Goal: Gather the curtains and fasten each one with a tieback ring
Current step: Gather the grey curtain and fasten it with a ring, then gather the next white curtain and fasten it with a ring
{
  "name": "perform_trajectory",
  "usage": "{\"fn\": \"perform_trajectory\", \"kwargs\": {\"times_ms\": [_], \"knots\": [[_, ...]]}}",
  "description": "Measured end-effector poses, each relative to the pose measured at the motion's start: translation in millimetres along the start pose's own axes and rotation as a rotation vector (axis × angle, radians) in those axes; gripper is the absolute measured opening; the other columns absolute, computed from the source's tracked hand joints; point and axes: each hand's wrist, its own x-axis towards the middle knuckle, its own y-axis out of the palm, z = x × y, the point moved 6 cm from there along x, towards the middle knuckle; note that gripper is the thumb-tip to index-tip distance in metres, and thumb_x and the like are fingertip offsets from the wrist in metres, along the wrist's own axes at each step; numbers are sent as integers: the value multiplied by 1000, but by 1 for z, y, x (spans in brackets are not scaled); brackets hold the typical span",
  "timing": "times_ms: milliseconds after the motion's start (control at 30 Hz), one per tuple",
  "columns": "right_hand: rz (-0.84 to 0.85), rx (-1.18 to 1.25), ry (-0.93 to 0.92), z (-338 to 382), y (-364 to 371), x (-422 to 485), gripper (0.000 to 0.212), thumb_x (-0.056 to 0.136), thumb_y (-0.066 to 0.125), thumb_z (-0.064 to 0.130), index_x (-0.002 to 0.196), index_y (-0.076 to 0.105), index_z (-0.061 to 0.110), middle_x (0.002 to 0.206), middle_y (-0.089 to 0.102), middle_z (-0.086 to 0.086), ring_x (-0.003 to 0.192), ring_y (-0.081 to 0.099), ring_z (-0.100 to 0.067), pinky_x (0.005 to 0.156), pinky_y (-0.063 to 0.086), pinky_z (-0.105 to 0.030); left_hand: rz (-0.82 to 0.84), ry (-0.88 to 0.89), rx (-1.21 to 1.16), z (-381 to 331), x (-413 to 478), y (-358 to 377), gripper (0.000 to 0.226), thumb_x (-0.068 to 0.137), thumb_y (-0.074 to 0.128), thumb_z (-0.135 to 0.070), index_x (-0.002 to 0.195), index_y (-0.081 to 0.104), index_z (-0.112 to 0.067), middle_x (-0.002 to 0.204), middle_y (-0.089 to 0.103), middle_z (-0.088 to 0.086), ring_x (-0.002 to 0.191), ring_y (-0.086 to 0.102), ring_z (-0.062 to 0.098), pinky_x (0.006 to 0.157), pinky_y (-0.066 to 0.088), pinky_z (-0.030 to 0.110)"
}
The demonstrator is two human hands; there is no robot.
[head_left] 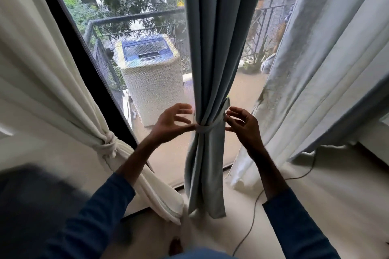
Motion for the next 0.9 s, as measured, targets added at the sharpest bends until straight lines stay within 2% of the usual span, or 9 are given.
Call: {"fn": "perform_trajectory", "kwargs": {"times_ms": [67, 133, 267, 367, 533, 633, 700, 800, 900], "knots": [[9, 9, -6, 1, 2, -3, 42, 92, 72, 8, 131, 58, 0, 120, 69, -16, 106, 71, -31, 82, 62, -44, -30, -9, 5, -2, -2, 16, 59, 67, 93, -35, 116, 64, -22, 109, 70, -1, 85, 74, 17, 79, 63, 41], [16, 7, -16, 1, 2, -6, 41, 92, 72, 8, 130, 58, 1, 121, 70, -15, 110, 70, -29, 86, 62, -43, -82, -5, 61, -6, -4, 30, 51, 70, 91, -31, 112, 65, -18, 104, 71, -3, 80, 74, 15, 77, 63, 36], [-17, 12, 10, -4, -8, -8, 43, 92, 71, 5, 132, 56, -2, 124, 67, -19, 114, 68, -31, 95, 57, -48, -200, -36, 133, -10, -12, 49, 33, 77, 87, -33, 96, 69, -13, 89, 75, -2, 70, 73, 12, 60, 60, 27], [-52, 39, 45, -11, -18, -12, 41, 92, 70, 1, 130, 57, -4, 123, 66, -23, 105, 69, -31, 91, 57, -52, -137, -41, 156, -10, -19, 69, 20, 85, 80, -31, 84, 73, -12, 78, 74, 0, 63, 72, 15, 56, 56, 29], [-84, 41, 60, -18, -38, -24, 25, 92, 68, 1, 115, 67, 11, 113, 72, -18, 96, 72, -29, 76, 59, -41, -51, -49, 291, -16, -29, 98, 16, 90, 71, -37, 81, 75, -25, 76, 74, -10, 67, 71, 5, 65, 60, 33], [-105, 29, 55, -13, -49, -34, 23, 92, 68, 1, 108, 69, 18, 108, 75, -13, 96, 73, -29, 73, 59, -40, -26, -8, 358, -32, -30, 111, 14, 89, 69, -38, 83, 75, -27, 77, 74, -15, 66, 69, 1, 67, 60, 34], [-123, 23, 31, -1, -57, -37, 23, 91, 68, 1, 108, 71, 16, 107, 75, -12, 95, 73, -29, 72, 60, -41, 2, 40, 389, -48, -26, 116, 15, 89, 67, -38, 86, 76, -26, 77, 74, -15, 64, 69, 2, 66, 60, 32], [-156, 5, -34, 25, -67, -40, 23, 90, 68, -1, 110, 71, 12, 106, 76, -13, 93, 74, -28, 70, 60, -41, 33, 132, 410, -79, -15, 117, 9, 90, 68, -34, 87, 75, -27, 68, 66, -23, 63, 65, -6, 62, 55, 23], [-197, -20, -82, 59, -79, -45, 26, 89, 68, -2, 114, 70, 6, 104, 76, -10, 92, 74, -28, 70, 61, -41, 53, 220, 440, -115, -1, 117, 7, 90, 68, -34, 90, 73, -29, 66, 63, -24, 66, 65, -3, 66, 57, 28]]}}
